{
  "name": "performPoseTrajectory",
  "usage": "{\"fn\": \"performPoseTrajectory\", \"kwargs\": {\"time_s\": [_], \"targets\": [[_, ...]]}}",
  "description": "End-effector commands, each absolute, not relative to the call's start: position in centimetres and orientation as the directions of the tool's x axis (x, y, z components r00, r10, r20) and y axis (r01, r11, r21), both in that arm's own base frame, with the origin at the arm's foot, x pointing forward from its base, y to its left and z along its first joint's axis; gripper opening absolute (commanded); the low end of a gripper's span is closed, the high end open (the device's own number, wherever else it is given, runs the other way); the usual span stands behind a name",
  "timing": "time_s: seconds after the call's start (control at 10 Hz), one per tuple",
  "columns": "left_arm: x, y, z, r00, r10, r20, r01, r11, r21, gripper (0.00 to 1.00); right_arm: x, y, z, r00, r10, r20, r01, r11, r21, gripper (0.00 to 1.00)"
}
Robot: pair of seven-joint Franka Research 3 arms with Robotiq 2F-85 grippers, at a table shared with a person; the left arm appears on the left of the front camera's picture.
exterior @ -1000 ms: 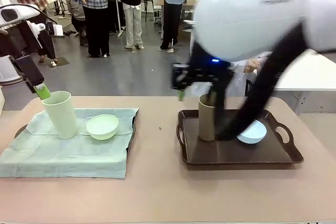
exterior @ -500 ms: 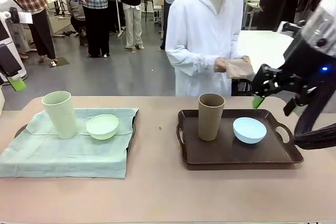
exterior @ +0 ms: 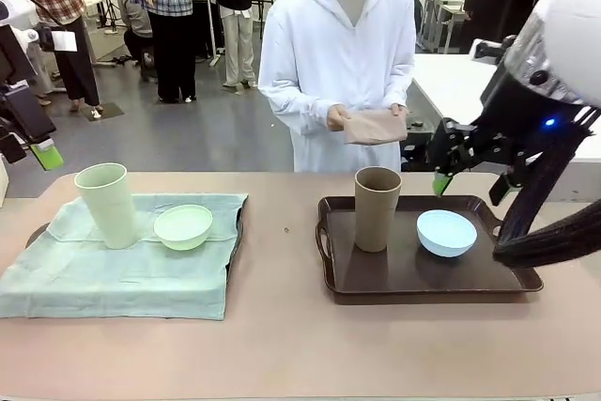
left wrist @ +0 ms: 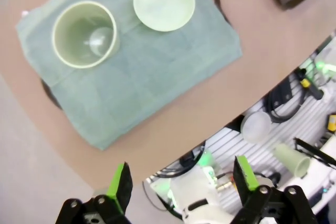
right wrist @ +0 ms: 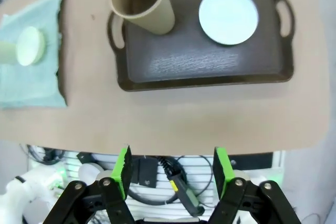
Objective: Set up a tray with a mat and arrange the tableware.
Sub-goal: Pick up the Picnic Bowl and Reusable plastic cup from the Handle tray in front of the human's position and hold them in the air.
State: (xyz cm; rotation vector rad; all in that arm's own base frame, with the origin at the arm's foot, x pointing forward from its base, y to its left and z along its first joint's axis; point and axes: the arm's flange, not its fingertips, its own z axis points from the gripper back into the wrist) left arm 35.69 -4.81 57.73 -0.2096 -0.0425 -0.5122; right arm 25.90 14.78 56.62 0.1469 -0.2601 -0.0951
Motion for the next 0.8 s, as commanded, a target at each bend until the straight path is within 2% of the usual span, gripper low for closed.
{"fn": "performPoseTrajectory", "kwargs": {"time_s": [0.0, 0.2, 0.3, 0.4, 0.5, 0.7], "targets": [[36.9, -2.9, 57.2, 0.899, -0.424, 0.113, 0.439, 0.865, -0.245, 1.00, 28.0, 8.1, 58.3, 0.963, -0.189, 0.191, 0.131, 0.951, 0.282, 0.78], [37.9, -1.4, 56.8, 0.908, -0.404, 0.111, 0.418, 0.862, -0.287, 1.00, 30.1, 2.5, 59.9, 0.971, -0.215, 0.105, 0.167, 0.922, 0.349, 0.78], [38.7, -0.6, 56.5, 0.902, -0.417, 0.114, 0.429, 0.835, -0.343, 1.00, 30.9, 0.1, 59.8, 0.976, -0.208, 0.061, 0.169, 0.908, 0.384, 0.78], [39.6, 0.8, 56.6, 0.880, -0.453, 0.145, 0.465, 0.755, -0.463, 1.00, 31.3, -2.0, 59.3, 0.980, -0.196, 0.038, 0.160, 0.887, 0.433, 0.78], [39.8, 2.5, 56.5, 0.879, -0.426, 0.215, 0.465, 0.663, -0.586, 1.00, 31.0, -4.3, 58.2, 0.981, -0.191, 0.014, 0.159, 0.851, 0.500, 0.78], [38.8, 6.9, 56.1, 0.924, -0.251, 0.288, 0.382, 0.596, -0.706, 1.00, 29.2, -8.5, 54.9, 0.978, -0.210, -0.003, 0.166, 0.764, 0.623, 0.78]]}}
